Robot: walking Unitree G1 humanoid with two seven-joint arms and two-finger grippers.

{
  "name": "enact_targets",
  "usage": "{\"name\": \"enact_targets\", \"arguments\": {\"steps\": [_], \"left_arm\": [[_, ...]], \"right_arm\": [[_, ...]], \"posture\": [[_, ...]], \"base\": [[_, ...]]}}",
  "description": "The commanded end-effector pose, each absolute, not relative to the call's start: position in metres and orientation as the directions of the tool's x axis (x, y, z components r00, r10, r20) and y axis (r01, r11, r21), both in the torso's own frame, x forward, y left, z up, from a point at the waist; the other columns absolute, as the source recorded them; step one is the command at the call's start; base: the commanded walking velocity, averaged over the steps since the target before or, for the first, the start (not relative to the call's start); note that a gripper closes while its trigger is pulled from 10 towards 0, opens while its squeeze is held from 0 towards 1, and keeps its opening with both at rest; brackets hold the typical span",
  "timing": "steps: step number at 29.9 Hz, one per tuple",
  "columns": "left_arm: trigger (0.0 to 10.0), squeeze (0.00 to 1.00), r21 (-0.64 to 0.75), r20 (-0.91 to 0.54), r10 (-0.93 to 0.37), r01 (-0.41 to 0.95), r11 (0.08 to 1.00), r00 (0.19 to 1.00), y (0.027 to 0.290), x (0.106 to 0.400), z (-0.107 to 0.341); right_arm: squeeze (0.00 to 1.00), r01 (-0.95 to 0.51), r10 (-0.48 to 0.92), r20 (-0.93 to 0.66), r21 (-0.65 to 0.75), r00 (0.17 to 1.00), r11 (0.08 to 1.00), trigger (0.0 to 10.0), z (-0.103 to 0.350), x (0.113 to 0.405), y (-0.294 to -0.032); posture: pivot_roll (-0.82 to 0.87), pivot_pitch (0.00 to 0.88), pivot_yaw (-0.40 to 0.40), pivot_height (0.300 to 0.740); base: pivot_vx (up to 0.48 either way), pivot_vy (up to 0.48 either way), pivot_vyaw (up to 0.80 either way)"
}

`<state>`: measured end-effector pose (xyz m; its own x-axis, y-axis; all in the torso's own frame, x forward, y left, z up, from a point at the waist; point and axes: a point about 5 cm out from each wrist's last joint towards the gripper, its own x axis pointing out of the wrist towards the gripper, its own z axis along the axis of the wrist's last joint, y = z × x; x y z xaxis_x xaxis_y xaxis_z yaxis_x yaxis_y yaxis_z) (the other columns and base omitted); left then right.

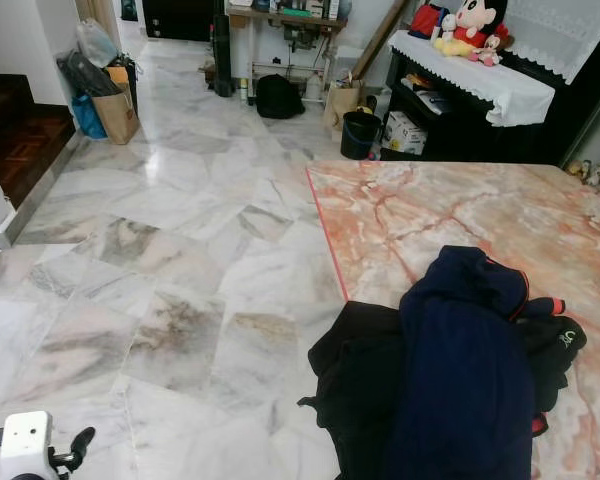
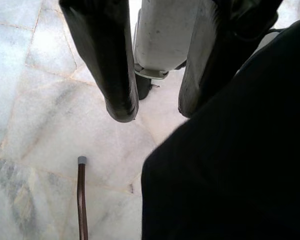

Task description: Hang hanger

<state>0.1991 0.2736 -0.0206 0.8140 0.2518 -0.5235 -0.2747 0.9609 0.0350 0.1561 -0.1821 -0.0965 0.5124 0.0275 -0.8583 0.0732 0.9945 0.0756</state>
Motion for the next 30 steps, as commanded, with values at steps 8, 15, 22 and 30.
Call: {"name": "enact_targets", "arguments": {"steps": [8,15,22,30], "left_arm": [[10.0,0.00,0.057,-0.719,0.144,-0.148,0.987,0.680,0.243,0.181,-0.066],[10.0,0.00,0.075,-0.769,0.126,-0.108,0.991,0.627,0.237,0.168,-0.077],[10.0,0.00,0.088,-0.793,0.113,-0.070,0.994,0.599,0.234,0.161,-0.082],[10.0,0.00,0.108,-0.819,0.119,-0.053,0.993,0.561,0.234,0.152,-0.087]], "right_arm": [[0.00,0.103,0.001,-0.858,0.063,0.514,0.993,10.0,-0.096,0.157,-0.187],[0.00,0.101,0.001,-0.863,0.060,0.505,0.993,10.0,-0.096,0.156,-0.187],[0.00,0.093,-0.001,-0.865,0.053,0.501,0.994,10.0,-0.096,0.156,-0.189],[0.00,0.092,-0.008,-0.864,0.044,0.503,0.995,10.0,-0.096,0.156,-0.192]], "posture": [[0.08,0.000,-0.039,0.740],[0.07,0.004,-0.040,0.740],[0.05,0.015,-0.042,0.740],[0.00,0.007,-0.033,0.740]], "base": [[0.000,0.000,-0.08],[0.000,0.000,-0.77],[0.000,0.000,-0.75],[0.000,-0.167,-0.75]]}}
